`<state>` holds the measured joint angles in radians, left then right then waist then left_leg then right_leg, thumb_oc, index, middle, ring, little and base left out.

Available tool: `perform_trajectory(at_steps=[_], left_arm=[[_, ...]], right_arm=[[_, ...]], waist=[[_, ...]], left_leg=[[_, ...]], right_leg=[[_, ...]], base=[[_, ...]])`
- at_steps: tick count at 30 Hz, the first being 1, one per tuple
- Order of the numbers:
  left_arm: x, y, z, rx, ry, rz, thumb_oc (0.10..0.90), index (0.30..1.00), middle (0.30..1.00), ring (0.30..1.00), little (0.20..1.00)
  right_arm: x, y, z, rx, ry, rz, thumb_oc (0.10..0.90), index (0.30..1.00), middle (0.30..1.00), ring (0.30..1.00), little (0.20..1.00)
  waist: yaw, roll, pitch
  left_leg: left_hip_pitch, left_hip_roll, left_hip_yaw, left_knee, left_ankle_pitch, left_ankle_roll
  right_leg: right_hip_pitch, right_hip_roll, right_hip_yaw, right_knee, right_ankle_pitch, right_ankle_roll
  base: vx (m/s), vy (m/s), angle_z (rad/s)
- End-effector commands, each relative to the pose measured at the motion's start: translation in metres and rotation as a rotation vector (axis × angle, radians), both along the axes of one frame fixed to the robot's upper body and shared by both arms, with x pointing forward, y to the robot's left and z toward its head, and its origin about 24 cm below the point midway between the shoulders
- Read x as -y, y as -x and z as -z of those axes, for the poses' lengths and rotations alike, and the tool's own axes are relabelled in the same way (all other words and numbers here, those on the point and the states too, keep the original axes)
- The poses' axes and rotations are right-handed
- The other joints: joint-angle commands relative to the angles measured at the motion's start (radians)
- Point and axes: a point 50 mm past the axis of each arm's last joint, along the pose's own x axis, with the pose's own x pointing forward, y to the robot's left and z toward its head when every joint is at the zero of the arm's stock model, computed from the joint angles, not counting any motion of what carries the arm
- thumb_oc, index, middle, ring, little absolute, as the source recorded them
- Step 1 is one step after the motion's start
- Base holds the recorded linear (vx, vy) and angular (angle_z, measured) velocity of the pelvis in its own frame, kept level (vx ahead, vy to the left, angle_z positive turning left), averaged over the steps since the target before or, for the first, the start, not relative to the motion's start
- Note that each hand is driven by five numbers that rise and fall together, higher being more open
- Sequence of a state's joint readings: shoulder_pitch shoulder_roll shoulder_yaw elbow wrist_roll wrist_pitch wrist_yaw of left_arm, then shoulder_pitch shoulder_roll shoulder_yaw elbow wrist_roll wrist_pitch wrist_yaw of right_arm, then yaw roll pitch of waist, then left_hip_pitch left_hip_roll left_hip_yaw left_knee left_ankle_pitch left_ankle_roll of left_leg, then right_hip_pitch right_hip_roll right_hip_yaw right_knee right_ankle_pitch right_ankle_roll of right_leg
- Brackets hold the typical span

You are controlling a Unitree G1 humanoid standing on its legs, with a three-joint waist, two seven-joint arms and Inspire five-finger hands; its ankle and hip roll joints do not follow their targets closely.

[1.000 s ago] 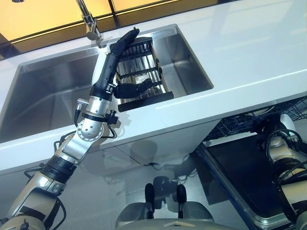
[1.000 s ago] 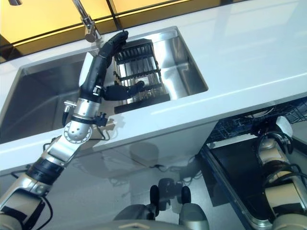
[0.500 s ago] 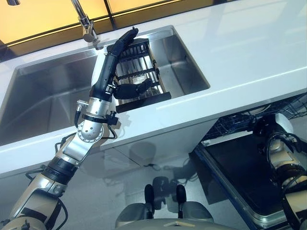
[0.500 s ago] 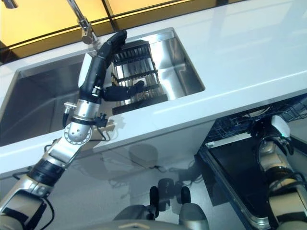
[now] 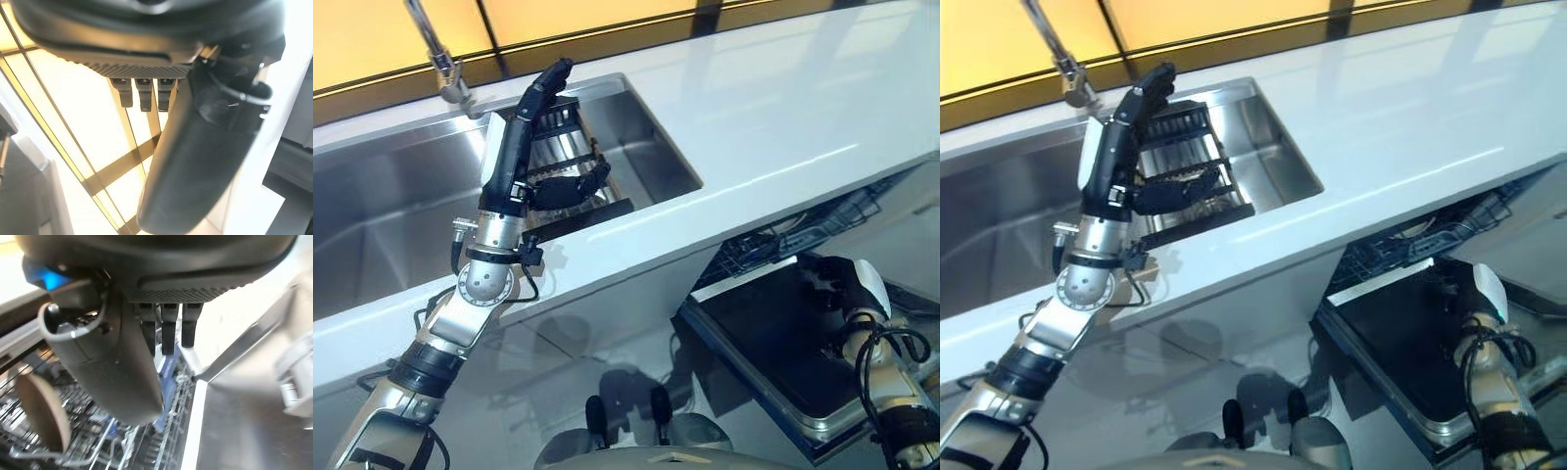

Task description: Pick up plates and place into dishwasher.

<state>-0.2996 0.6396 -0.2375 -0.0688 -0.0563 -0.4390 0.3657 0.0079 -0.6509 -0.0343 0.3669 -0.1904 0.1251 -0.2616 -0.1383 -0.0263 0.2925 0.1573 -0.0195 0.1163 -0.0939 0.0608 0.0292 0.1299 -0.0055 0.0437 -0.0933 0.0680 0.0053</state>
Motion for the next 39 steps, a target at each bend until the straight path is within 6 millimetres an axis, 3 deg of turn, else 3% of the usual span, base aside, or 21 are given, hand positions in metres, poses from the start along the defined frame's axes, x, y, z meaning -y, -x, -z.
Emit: perform_trajectory(at_steps=[1, 11, 17, 22, 28, 35, 39], left_arm=[[0.005, 0.009, -0.025, 0.189, 0.061, 0.051, 0.8, 0.9, 0.9, 0.9, 0.9], [0.003, 0.01, -0.025, 0.191, 0.064, 0.05, 0.8, 0.9, 0.9, 0.9, 0.9], [-0.002, 0.011, -0.025, 0.187, 0.059, 0.03, 0.8, 0.9, 0.9, 0.9, 0.9], [0.001, 0.01, -0.028, 0.18, 0.051, 0.049, 0.8, 0.9, 0.9, 0.9, 0.9], [0.005, 0.01, -0.028, 0.179, 0.045, 0.062, 0.8, 0.9, 0.9, 0.9, 0.9], [0.008, 0.008, -0.029, 0.182, 0.048, 0.062, 0.8, 0.9, 0.9, 0.9, 0.9], [0.007, 0.005, -0.033, 0.179, 0.047, 0.076, 0.8, 0.9, 0.9, 0.9, 0.9]], right_arm=[[0.019, -0.004, -0.043, 0.168, 0.168, 0.0, 0.8, 0.9, 0.9, 0.9, 0.9], [0.031, 0.019, -0.035, 0.163, 0.161, 0.103, 0.8, 0.9, 0.9, 0.9, 0.9], [0.063, 0.076, 0.007, -0.042, 0.101, 0.406, 0.8, 0.9, 0.9, 0.9, 0.9], [0.06, 0.097, 0.042, -0.071, -0.138, 0.57, 0.8, 0.9, 0.9, 0.9, 0.9], [0.05, 0.117, 0.059, 0.151, -0.083, 0.818, 0.8, 0.9, 0.9, 0.9, 0.9], [0.038, 0.123, 0.069, 0.325, -0.173, 0.925, 0.8, 0.9, 0.9, 0.9, 0.9], [0.041, 0.135, 0.081, 0.545, -0.496, 1.039, 0.8, 0.9, 0.9, 0.9, 0.9]], waist=[[-0.034, 0.012, -0.135], [-0.07, 0.005, -0.151], [-0.102, 0.001, -0.158], [-0.099, 0.002, -0.154], [-0.099, 0.022, -0.158], [-0.1, 0.047, -0.157], [-0.089, 0.064, -0.16]], left_leg=[[0.043, -0.035, 0.004, 0.007, -0.188, 0.045], [0.041, -0.028, 0.048, 0.007, -0.192, 0.046], [0.033, -0.019, 0.084, 0.007, -0.195, 0.047], [0.031, -0.019, 0.082, 0.007, -0.197, 0.048], [0.022, -0.019, 0.08, 0.007, -0.194, 0.051], [0.013, -0.024, 0.072, 0.007, -0.197, 0.055], [0.012, -0.027, 0.064, 0.007, -0.197, 0.053]], right_leg=[[0.038, 0.082, 0.02, 0.01, -0.1, 0.019], [0.026, 0.09, 0.051, 0.006, -0.092, 0.026], [0.005, 0.096, 0.081, 0.008, -0.081, 0.037], [0.003, 0.096, 0.082, 0.008, -0.077, 0.035], [-0.007, 0.099, 0.083, 0.009, -0.074, 0.036], [-0.018, 0.099, 0.084, 0.015, -0.08, 0.037], [-0.017, 0.094, 0.072, 0.013, -0.082, 0.033]], base=[[-0.01, 0.047, -0.22], [-0.01, 0.026, -0.12], [0.01, 0.006, -0.15], [0.01, -0.017, -0.05], [0.01, -0.019, -0.04], [0.0, 0.0, 0.0], [0.0, 0.0, 0.0]])
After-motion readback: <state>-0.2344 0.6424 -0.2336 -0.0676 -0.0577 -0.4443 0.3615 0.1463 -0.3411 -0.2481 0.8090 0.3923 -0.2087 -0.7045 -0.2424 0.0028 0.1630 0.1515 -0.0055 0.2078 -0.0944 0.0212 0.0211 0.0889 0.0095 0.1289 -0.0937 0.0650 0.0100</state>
